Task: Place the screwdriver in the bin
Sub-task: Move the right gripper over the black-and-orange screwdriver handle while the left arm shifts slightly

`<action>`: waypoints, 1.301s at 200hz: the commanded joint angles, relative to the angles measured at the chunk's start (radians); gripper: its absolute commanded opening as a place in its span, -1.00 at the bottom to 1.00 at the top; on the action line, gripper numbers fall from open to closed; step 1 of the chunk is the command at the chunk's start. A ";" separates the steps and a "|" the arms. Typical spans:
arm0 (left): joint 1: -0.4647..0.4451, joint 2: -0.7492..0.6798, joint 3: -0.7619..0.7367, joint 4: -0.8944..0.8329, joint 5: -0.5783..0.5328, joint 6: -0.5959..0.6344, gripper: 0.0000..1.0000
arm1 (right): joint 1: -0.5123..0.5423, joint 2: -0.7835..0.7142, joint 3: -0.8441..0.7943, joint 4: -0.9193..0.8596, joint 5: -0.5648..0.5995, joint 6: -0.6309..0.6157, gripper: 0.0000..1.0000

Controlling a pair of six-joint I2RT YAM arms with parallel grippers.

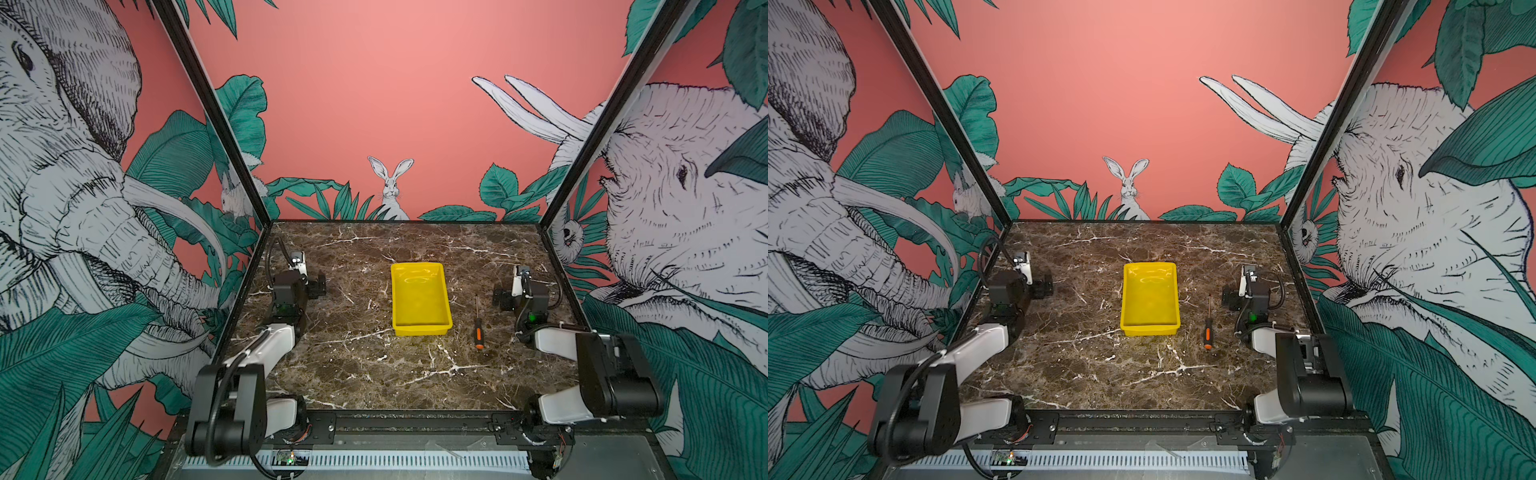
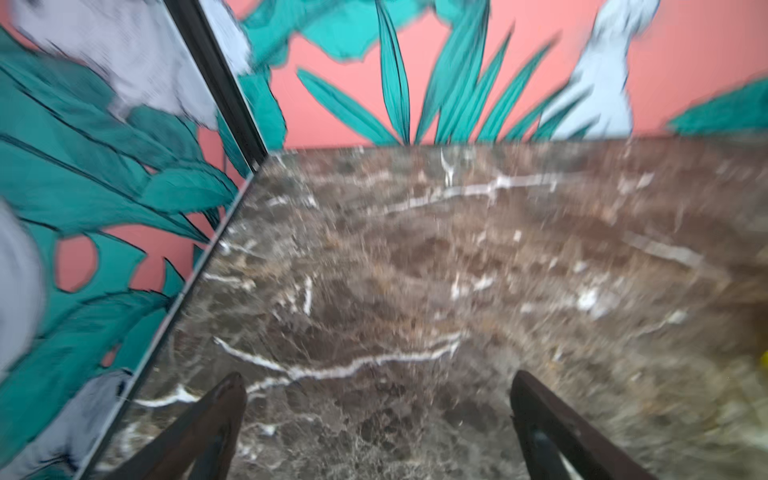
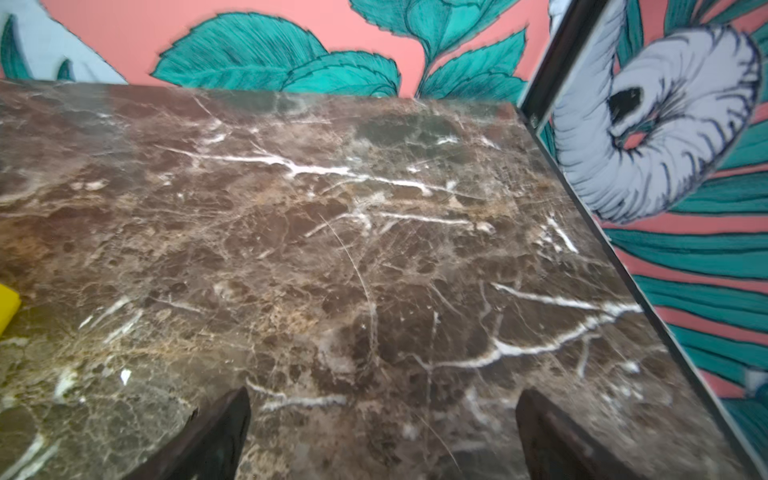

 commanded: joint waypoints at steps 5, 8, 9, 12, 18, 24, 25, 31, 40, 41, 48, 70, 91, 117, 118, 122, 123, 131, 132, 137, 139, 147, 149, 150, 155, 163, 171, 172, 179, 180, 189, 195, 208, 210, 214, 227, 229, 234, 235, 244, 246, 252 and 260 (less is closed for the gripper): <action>0.005 -0.104 0.126 -0.383 0.113 -0.075 0.99 | 0.003 -0.105 0.150 -0.299 -0.038 0.128 0.99; 0.004 -0.109 0.142 -0.417 0.118 -0.092 0.99 | 0.004 -0.116 0.167 -0.330 -0.048 0.148 0.98; 0.004 -0.109 0.148 -0.428 0.118 -0.096 0.99 | 0.004 -0.121 0.173 -0.340 -0.050 0.154 0.99; 0.005 -0.113 0.165 -0.462 0.117 -0.110 0.99 | 0.006 -0.132 0.188 -0.370 -0.056 0.173 0.98; 0.005 -0.113 0.201 -0.529 0.112 -0.128 0.99 | 0.010 -0.155 0.220 -0.429 -0.064 0.209 0.99; 0.005 -0.108 0.233 -0.585 0.112 -0.129 0.99 | 0.015 -0.175 0.246 -0.486 -0.066 0.244 0.99; 0.005 -0.107 0.237 -0.593 0.112 -0.130 0.99 | 0.016 -0.178 0.249 -0.500 -0.065 0.248 0.99; 0.004 -0.099 0.257 -0.627 0.115 -0.123 0.99 | 0.022 -0.197 0.286 -0.575 -0.054 0.278 0.98; 0.005 -0.089 0.264 -0.639 0.124 -0.119 0.99 | 0.029 -0.217 0.334 -0.677 -0.058 0.302 0.98; 0.005 -0.089 0.262 -0.636 0.126 -0.119 0.99 | 0.030 -0.219 0.340 -0.687 -0.060 0.304 0.98; 0.005 -0.084 0.248 -0.610 0.151 -0.110 0.99 | 0.033 -0.228 0.373 -0.754 -0.082 0.308 0.98; 0.005 -0.069 0.241 -0.598 0.176 -0.101 0.99 | 0.049 -0.238 0.466 -0.962 -0.101 0.328 0.98; 0.006 -0.061 0.260 -0.615 0.196 -0.093 0.99 | 0.077 -0.257 0.504 -1.091 -0.149 0.307 0.98; 0.006 -0.060 0.256 -0.618 0.212 -0.095 0.99 | 0.139 -0.277 0.467 -1.143 -0.117 0.258 0.98; 0.007 -0.060 0.255 -0.617 0.213 -0.096 0.99 | 0.141 -0.277 0.465 -1.145 -0.121 0.255 0.98; 0.007 -0.060 0.252 -0.614 0.221 -0.097 0.99 | 0.145 -0.276 0.457 -1.153 -0.135 0.245 0.98; 0.006 -0.059 0.251 -0.613 0.222 -0.097 0.99 | 0.145 -0.275 0.455 -1.155 -0.140 0.244 0.99; 0.004 -0.056 0.251 -0.609 0.239 -0.101 0.99 | 0.151 -0.270 0.447 -1.175 -0.167 0.239 0.98; 0.003 -0.055 0.251 -0.608 0.241 -0.102 0.99 | 0.151 -0.271 0.446 -1.177 -0.172 0.239 0.98; 0.004 -0.052 0.254 -0.609 0.253 -0.102 0.99 | 0.157 -0.269 0.438 -1.183 -0.189 0.239 0.98; 0.004 -0.050 0.256 -0.609 0.255 -0.103 0.99 | 0.158 -0.270 0.433 -1.181 -0.201 0.239 0.99; 0.004 -0.043 0.261 -0.618 0.265 -0.105 0.99 | 0.171 -0.276 0.407 -1.162 -0.231 0.253 0.98; 0.004 -0.041 0.264 -0.620 0.268 -0.105 0.99 | 0.173 -0.277 0.401 -1.161 -0.233 0.259 0.98; 0.004 -0.040 0.265 -0.620 0.270 -0.106 0.99 | 0.175 -0.276 0.399 -1.161 -0.234 0.264 0.98; 0.003 -0.037 0.267 -0.622 0.278 -0.108 0.99 | 0.182 -0.274 0.391 -1.164 -0.239 0.281 0.98; 0.001 -0.033 0.268 -0.620 0.291 -0.114 0.99 | 0.197 -0.264 0.383 -1.179 -0.249 0.287 0.97; -0.004 -0.032 0.268 -0.619 0.297 -0.121 0.99 | 0.214 -0.253 0.377 -1.202 -0.238 0.289 0.95; -0.005 -0.031 0.268 -0.619 0.297 -0.121 0.99 | 0.216 -0.251 0.377 -1.203 -0.236 0.288 0.95; -0.015 -0.032 0.267 -0.620 0.297 -0.123 0.99 | 0.230 -0.244 0.368 -1.216 -0.228 0.290 0.93; -0.017 -0.031 0.267 -0.619 0.297 -0.123 0.99 | 0.232 -0.243 0.366 -1.217 -0.227 0.290 0.92; -0.033 -0.033 0.267 -0.617 0.289 -0.137 0.99 | 0.250 -0.238 0.346 -1.217 -0.224 0.298 0.90; -0.046 -0.034 0.267 -0.617 0.285 -0.150 0.99 | 0.263 -0.235 0.332 -1.215 -0.220 0.307 0.90; -0.069 -0.042 0.277 -0.637 0.303 -0.189 0.99 | 0.289 -0.228 0.297 -1.195 -0.215 0.329 0.88; -0.071 -0.043 0.278 -0.640 0.308 -0.196 0.99 | 0.293 -0.228 0.292 -1.192 -0.212 0.333 0.87; -0.076 -0.050 0.279 -0.645 0.320 -0.211 0.99 | 0.300 -0.226 0.283 -1.187 -0.207 0.341 0.87; -0.086 -0.078 0.271 -0.656 0.344 -0.256 0.99 | 0.318 -0.211 0.262 -1.177 -0.194 0.357 0.85; -0.087 -0.083 0.268 -0.656 0.348 -0.262 0.99 | 0.321 -0.208 0.259 -1.176 -0.191 0.359 0.85; -0.092 -0.101 0.261 -0.656 0.357 -0.275 0.99 | 0.325 -0.201 0.253 -1.172 -0.187 0.365 0.84; -0.094 -0.104 0.260 -0.656 0.359 -0.277 0.99 | 0.326 -0.199 0.251 -1.171 -0.187 0.367 0.84; -0.101 -0.132 0.247 -0.662 0.366 -0.293 0.99 | 0.331 -0.182 0.242 -1.164 -0.185 0.373 0.82; -0.101 -0.137 0.245 -0.665 0.366 -0.295 0.99 | 0.331 -0.178 0.241 -1.163 -0.185 0.375 0.81; -0.107 -0.154 0.239 -0.672 0.366 -0.303 0.99 | 0.334 -0.166 0.238 -1.156 -0.184 0.380 0.77; -0.115 -0.175 0.228 -0.683 0.366 -0.312 0.99 | 0.336 -0.150 0.236 -1.147 -0.181 0.387 0.73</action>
